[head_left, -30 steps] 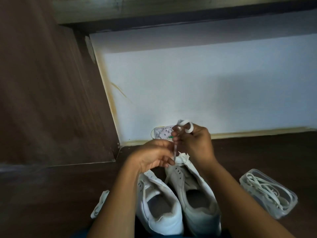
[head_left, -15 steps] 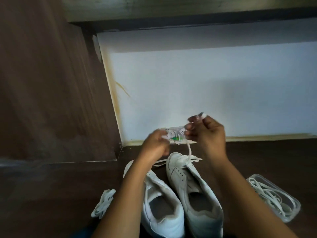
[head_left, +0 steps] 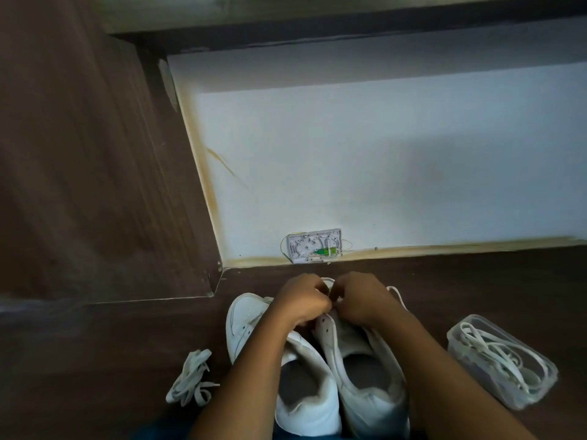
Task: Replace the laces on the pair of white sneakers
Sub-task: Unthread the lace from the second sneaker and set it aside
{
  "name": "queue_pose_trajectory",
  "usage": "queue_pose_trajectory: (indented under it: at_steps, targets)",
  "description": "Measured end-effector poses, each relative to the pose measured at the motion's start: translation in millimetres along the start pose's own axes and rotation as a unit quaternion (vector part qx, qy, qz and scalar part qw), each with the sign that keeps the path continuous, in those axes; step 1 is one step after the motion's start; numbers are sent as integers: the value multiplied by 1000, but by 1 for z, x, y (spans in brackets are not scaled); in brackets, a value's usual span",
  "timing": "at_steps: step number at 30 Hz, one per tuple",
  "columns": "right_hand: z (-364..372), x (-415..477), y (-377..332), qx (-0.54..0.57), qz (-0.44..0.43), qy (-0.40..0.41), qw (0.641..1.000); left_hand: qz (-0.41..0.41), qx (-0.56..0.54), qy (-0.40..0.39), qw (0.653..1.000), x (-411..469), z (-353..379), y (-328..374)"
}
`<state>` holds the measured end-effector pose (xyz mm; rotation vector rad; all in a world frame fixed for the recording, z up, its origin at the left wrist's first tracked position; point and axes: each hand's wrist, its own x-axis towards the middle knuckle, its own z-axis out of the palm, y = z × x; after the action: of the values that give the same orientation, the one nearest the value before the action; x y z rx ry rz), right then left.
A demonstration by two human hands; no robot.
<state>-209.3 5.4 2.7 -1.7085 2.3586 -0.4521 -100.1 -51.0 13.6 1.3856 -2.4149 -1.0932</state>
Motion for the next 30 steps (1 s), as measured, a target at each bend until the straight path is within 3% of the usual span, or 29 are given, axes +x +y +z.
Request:
queue_pose_trajectory:
  at_steps: [3, 8, 17, 21, 25, 28, 30]
  targets:
    - [5, 1, -2, -12, -9, 75, 997, -30, -114, 22, 993, 1, 0, -8]
    - [6, 1, -3, -40, -34, 44, 998, -52, -182, 23, 982, 3, 0, -12]
    - [16, 3, -2, 9, -23, 33, 999, -24, -126, 16, 992, 4, -1, -16]
    - [16, 6, -2, 34, -23, -4, 999, -13, -81, 69, 994, 6, 6, -15]
    - [-3, 3, 8, 165, -7, -71, 984, -16, -42, 109, 993, 8, 9, -15]
    - [-18, -4, 20, 362, 33, -102, 926, -20, -42, 107, 993, 9, 10, -16]
    - [-21, -7, 18, 372, 42, -99, 922, -11, -44, 109, 993, 8, 11, -15]
